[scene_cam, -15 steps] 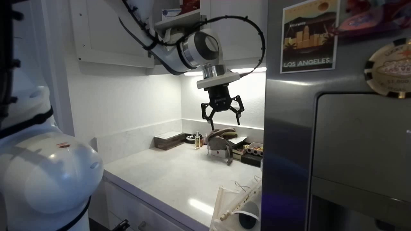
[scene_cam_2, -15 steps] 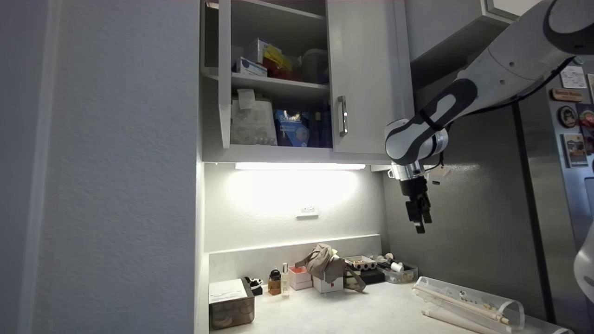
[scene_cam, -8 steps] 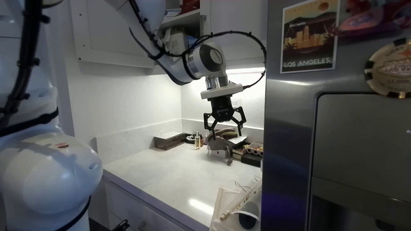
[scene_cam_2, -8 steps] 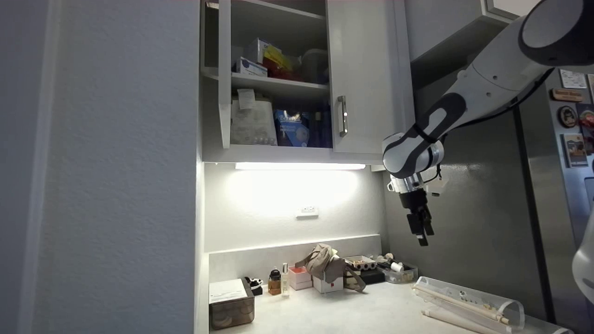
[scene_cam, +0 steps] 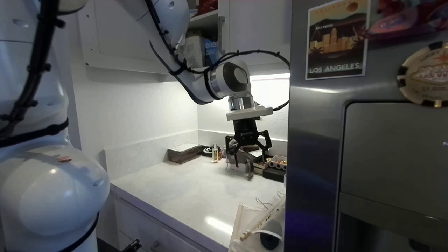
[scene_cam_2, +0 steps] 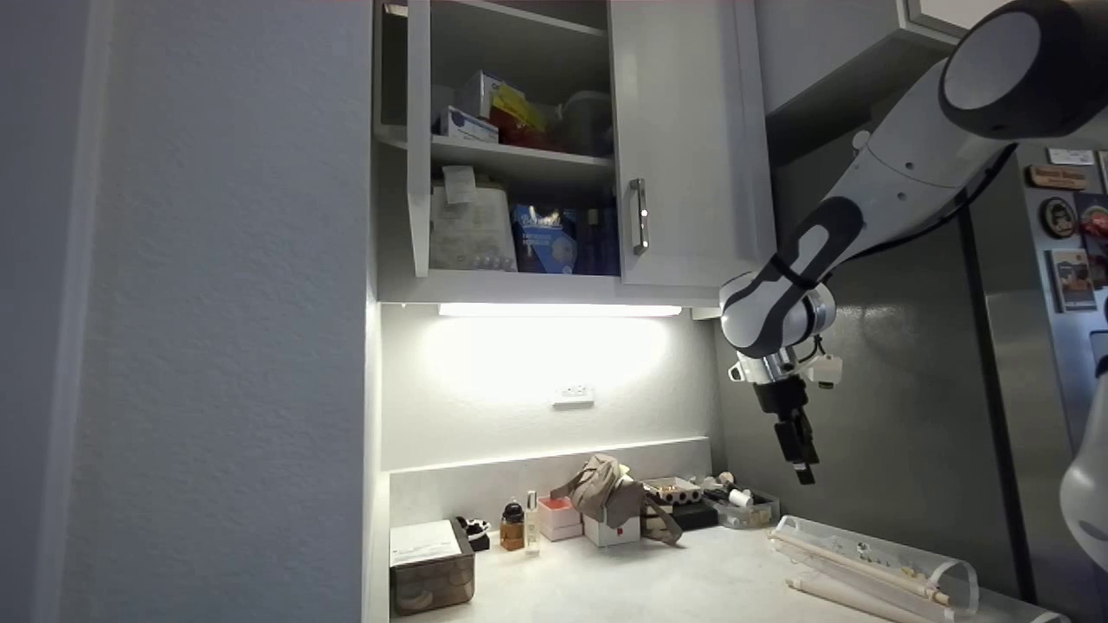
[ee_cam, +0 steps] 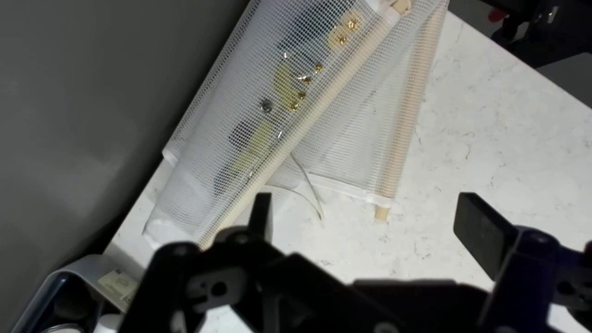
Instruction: Close the right cabinet door then hang the white net on the hanger on the side of the fridge
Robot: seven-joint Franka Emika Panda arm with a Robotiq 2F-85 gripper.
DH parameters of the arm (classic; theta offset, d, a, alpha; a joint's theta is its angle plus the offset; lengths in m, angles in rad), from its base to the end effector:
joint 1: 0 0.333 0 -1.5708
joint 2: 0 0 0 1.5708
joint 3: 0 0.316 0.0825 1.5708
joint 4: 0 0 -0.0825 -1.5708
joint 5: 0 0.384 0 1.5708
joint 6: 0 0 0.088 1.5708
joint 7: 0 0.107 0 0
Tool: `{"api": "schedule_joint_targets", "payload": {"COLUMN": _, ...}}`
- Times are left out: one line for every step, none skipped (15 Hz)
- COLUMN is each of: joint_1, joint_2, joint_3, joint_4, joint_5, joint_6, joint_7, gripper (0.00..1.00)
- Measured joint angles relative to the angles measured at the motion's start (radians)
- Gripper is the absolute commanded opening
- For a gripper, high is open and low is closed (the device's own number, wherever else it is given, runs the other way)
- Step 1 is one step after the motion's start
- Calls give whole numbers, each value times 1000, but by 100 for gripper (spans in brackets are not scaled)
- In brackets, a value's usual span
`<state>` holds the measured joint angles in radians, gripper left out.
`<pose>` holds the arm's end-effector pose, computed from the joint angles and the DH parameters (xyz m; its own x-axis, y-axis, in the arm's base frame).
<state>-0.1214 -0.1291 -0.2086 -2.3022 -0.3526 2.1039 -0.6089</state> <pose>0.4547 -0.1740 0.3952 0.8758 0.4274 -0.2243 0.4656 -0.8705 0.1592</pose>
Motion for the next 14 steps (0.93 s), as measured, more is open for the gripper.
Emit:
{"api": "schedule_joint_targets", "payload": {"joint_1": -5, "joint_2": 6, "joint_3": 0, "joint_4": -7, "joint_5": 0, "joint_6": 20, "joint_7": -14, "gripper": 100}}
{"api": "schedule_joint_targets", "payload": {"joint_1": -10, "joint_2": 11, "joint_3": -1, "joint_4": -15, "joint_5": 0, "joint_6": 45, "joint_7": -18, "gripper": 100}}
{"api": "schedule_joint_targets", "payload": {"joint_1": -15, "joint_2": 16, "joint_3": -1, "joint_4": -25, "joint_5": 0, "joint_6": 72, "joint_7": -19, "gripper": 100}}
{"api": "schedule_joint_targets", "payload": {"joint_1": -20, "joint_2": 21, "joint_3": -2, "joint_4": -36, "joint_5": 0, "joint_6": 101, "joint_7": -19, "gripper": 100}}
{"api": "schedule_joint_targets", "payload": {"joint_1": -25, "joint_2": 26, "joint_3": -3, "joint_4": -46, "joint_5": 0, "joint_6": 129, "joint_7": -19, "gripper": 100}}
{"api": "schedule_joint_targets", "payload": {"joint_1": -30, "joint_2": 34, "joint_3": -3, "joint_4": -55, "joint_5": 0, "joint_6": 156, "joint_7": -19, "gripper": 100}}
{"api": "schedule_joint_targets", "payload": {"joint_1": -34, "joint_2": 42, "joint_3": -4, "joint_4": -63, "joint_5": 0, "joint_6": 182, "joint_7": -19, "gripper": 100}}
{"api": "schedule_joint_targets", "payload": {"joint_1": -38, "joint_2": 52, "joint_3": -4, "joint_4": -70, "joint_5": 0, "joint_6": 206, "joint_7": -19, "gripper": 100}}
{"api": "schedule_joint_targets", "payload": {"joint_1": -42, "joint_2": 64, "joint_3": -5, "joint_4": -74, "joint_5": 0, "joint_6": 228, "joint_7": -19, "gripper": 100}}
{"api": "schedule_joint_targets", "payload": {"joint_1": -45, "joint_2": 77, "joint_3": -6, "joint_4": -76, "joint_5": 0, "joint_6": 249, "joint_7": -19, "gripper": 100}}
{"api": "schedule_joint_targets", "payload": {"joint_1": -47, "joint_2": 92, "joint_3": -6, "joint_4": -76, "joint_5": 0, "joint_6": 268, "joint_7": -20, "gripper": 100}}
{"api": "schedule_joint_targets", "payload": {"joint_1": -50, "joint_2": 106, "joint_3": -6, "joint_4": -76, "joint_5": 0, "joint_6": 289, "joint_7": -25, "gripper": 100}}
{"api": "schedule_joint_targets", "payload": {"joint_1": -53, "joint_2": 119, "joint_3": -6, "joint_4": -76, "joint_5": 0, "joint_6": 306, "joint_7": -36, "gripper": 100}}
{"api": "schedule_joint_targets", "payload": {"joint_1": -55, "joint_2": 132, "joint_3": -6, "joint_4": -75, "joint_5": 0, "joint_6": 322, "joint_7": -43, "gripper": 100}}
